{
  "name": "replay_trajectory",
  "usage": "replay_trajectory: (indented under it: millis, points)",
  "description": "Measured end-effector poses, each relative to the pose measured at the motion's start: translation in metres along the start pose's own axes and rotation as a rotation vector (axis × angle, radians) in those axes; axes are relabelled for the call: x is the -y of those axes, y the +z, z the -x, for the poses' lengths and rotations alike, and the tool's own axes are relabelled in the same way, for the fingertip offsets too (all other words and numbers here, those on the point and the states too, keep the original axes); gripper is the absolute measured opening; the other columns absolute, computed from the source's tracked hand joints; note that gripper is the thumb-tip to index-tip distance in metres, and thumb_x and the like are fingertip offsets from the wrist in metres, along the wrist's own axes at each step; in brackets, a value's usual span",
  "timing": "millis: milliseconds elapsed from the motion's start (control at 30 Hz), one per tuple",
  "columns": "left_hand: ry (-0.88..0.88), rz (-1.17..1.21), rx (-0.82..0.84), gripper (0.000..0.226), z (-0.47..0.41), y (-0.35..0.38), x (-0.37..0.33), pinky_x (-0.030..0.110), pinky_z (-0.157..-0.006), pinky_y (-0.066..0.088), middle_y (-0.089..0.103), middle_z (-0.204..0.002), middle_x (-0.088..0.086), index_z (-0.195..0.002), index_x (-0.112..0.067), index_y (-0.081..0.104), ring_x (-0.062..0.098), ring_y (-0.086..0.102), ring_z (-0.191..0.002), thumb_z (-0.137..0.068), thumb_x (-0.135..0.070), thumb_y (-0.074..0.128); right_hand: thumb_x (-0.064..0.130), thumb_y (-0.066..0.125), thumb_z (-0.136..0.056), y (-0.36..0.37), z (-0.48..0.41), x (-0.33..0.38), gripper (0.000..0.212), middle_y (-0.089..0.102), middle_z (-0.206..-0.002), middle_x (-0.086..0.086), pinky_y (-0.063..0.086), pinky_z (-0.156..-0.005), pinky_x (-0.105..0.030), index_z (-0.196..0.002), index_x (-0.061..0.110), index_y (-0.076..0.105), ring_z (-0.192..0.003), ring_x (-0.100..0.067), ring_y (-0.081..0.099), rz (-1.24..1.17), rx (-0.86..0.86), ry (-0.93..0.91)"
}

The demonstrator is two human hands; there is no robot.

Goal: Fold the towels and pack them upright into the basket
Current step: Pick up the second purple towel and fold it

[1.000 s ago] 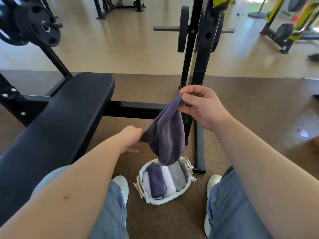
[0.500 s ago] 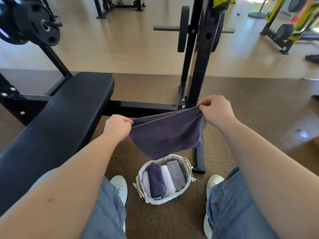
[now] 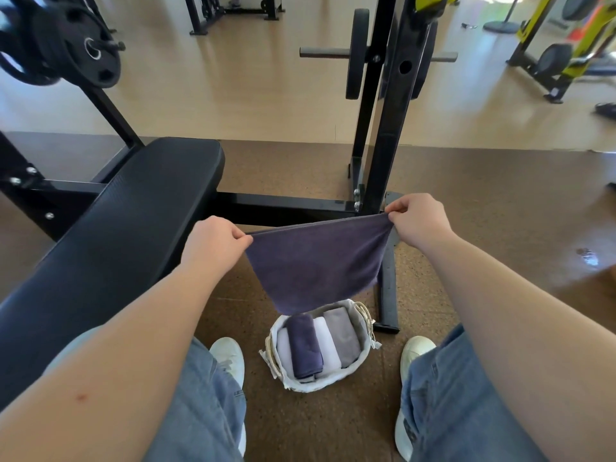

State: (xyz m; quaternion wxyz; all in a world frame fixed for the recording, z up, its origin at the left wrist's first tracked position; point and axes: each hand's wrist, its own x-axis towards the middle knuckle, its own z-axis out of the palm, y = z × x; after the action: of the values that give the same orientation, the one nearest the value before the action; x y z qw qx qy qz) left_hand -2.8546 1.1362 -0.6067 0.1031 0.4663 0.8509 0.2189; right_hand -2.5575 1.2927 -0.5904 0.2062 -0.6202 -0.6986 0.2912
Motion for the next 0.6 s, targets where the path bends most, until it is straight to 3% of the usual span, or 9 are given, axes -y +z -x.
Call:
replay_trajectory:
  millis: [100,233,367,400,500,600]
  points:
    - [-0.018,0.154,-0.070,0.013,0.000,-0.007,0.000,0.032,-0.085,0.053,0.066,-0.083,-0.010,-0.095,-0.016,0.083,0.008,0.061,-0.082,-0.092,-0.026,0.075,0.010,0.061,-0.099,0.000,-0.002,0.002,0.025,0.074,-0.101,-0.005,0.061,-0.091,-0.045,-0.087,0.030,0.070,-0.095,-0.025,0.073,-0.060,0.021,0.047]
    - [-0.020,0.224,-0.156,0.003,-0.001,-0.015,-0.002,0.032,-0.086,0.052,0.065,-0.079,-0.018,-0.087,-0.026,0.077,0.003,0.060,-0.081,-0.089,-0.029,0.077,0.009,0.062,-0.101,-0.005,-0.004,0.006,0.016,0.076,-0.094,-0.007,0.064,-0.083,-0.037,-0.097,0.021,0.072,-0.081,-0.018,0.077,-0.232,0.064,0.110]
    - [0.053,0.234,-0.143,0.026,-0.001,-0.017,-0.004,0.033,-0.096,0.048,0.073,-0.107,-0.004,-0.122,-0.020,0.074,0.014,0.065,-0.100,-0.098,-0.024,0.068,0.011,0.062,-0.101,-0.008,-0.003,0.009,0.014,0.075,-0.095,-0.006,0.064,-0.078,-0.031,-0.098,0.021,0.071,-0.080,-0.015,0.077,-0.281,0.061,0.099]
    - [0.078,0.188,-0.135,0.026,-0.001,-0.015,-0.004,0.034,-0.097,0.047,0.074,-0.112,0.000,-0.123,-0.018,0.074,0.018,0.065,-0.105,-0.100,-0.024,0.065,0.010,0.062,-0.101,-0.008,-0.003,0.008,0.014,0.075,-0.096,-0.006,0.064,-0.078,-0.031,-0.098,0.022,0.071,-0.081,-0.015,0.076,-0.267,0.072,0.095]
    - [0.103,0.121,-0.124,0.029,-0.003,-0.012,-0.005,0.040,-0.089,0.053,0.074,-0.096,0.008,-0.104,-0.011,0.078,0.028,0.066,-0.093,-0.106,-0.028,0.054,0.010,0.061,-0.101,-0.008,-0.002,0.006,0.016,0.074,-0.099,-0.006,0.063,-0.081,-0.033,-0.098,0.023,0.071,-0.085,-0.017,0.075,-0.224,0.082,0.077]
    - [0.010,0.158,-0.095,0.043,-0.005,-0.016,-0.013,0.039,-0.079,0.046,0.063,-0.080,0.004,-0.090,-0.007,0.067,0.029,0.061,-0.085,-0.110,-0.034,0.040,0.016,0.057,-0.101,-0.009,-0.003,0.007,0.018,0.070,-0.102,0.000,0.061,-0.084,-0.039,-0.100,0.029,0.070,-0.093,-0.020,0.069,-0.238,-0.019,0.000]
